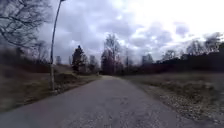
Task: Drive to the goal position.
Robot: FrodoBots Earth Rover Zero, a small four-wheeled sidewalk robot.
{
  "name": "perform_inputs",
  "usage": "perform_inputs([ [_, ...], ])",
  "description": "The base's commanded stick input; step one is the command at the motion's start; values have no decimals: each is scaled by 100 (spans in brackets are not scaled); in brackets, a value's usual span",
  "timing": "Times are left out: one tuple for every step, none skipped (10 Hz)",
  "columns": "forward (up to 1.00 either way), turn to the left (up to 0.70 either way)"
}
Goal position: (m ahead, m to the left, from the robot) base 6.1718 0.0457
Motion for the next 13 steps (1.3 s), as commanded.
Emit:
perform_inputs([
  [50,0],
  [50,0],
  [50,0],
  [50,0],
  [50,0],
  [50,0],
  [50,0],
  [50,0],
  [50,0],
  [50,0],
  [50,0],
  [50,0],
  [50,0],
])
